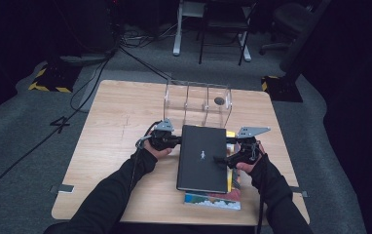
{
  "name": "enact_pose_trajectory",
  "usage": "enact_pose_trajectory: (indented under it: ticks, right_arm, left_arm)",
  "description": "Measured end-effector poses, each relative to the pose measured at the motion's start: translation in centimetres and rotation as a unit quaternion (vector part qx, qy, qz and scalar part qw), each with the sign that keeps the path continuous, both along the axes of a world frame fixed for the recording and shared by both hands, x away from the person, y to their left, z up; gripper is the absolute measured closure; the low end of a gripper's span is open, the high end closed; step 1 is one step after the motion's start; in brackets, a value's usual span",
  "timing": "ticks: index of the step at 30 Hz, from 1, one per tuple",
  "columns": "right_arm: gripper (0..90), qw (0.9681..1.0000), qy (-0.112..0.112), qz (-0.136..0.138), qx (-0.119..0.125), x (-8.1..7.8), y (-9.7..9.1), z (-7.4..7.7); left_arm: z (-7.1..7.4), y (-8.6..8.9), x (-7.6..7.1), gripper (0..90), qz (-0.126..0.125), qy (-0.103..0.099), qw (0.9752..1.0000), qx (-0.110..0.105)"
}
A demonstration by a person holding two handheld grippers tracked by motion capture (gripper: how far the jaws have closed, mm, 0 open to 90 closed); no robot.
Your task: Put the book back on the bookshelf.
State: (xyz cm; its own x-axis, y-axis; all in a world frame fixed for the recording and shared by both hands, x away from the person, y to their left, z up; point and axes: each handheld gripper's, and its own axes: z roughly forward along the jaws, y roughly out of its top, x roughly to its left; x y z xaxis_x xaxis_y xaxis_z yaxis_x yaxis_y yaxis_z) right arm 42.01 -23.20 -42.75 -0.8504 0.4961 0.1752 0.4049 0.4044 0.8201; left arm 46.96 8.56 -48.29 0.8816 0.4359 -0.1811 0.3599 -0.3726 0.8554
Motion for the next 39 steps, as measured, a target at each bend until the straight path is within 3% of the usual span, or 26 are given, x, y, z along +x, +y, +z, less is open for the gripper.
enact_pose_trajectory:
  ticks: [8, 11, 16, 22, 27, 32, 36, 39]
  right_arm:
    - [4.0, 0.9987, -0.046, -0.018, -0.007, -0.1, 0.4, 1.6]
    - [5.3, 0.9984, -0.050, -0.027, -0.007, 0.1, 0.3, 1.9]
    - [7.4, 0.9966, -0.071, -0.042, -0.007, 0.2, 0.2, 2.4]
    - [13.6, 0.9917, -0.117, -0.055, -0.005, 0.0, 0.0, 3.4]
    - [20.4, 0.9870, -0.154, -0.045, 0.011, -0.7, 0.0, 4.5]
    - [25.3, 0.9843, -0.171, -0.046, 0.002, -1.1, 0.1, 5.4]
    - [33.9, 0.9810, -0.190, -0.039, 0.007, -1.4, -0.2, 6.2]
    - [39.1, 0.9766, -0.211, -0.037, 0.015, -1.9, -0.3, 6.8]
  left_arm:
    - [2.6, 0.0, 0.3, 89.8, 0.013, -0.022, 0.9997, 0.002]
    - [3.2, -0.3, 0.5, 89.8, 0.017, -0.027, 0.9995, 0.008]
    - [3.8, -0.5, 0.9, 89.8, 0.021, -0.023, 0.9995, -0.006]
    - [4.5, -0.8, 1.0, 89.8, 0.040, -0.040, 0.9984, -0.009]
    - [4.1, -0.9, 1.1, 89.8, 0.046, -0.034, 0.9981, -0.023]
    - [4.5, -0.8, 1.2, 89.8, 0.048, -0.037, 0.9973, -0.041]
    - [5.6, -0.6, 0.9, 89.9, 0.043, -0.050, 0.9963, -0.056]
    - [6.7, -0.4, 0.6, 89.9, 0.041, -0.061, 0.9950, -0.068]
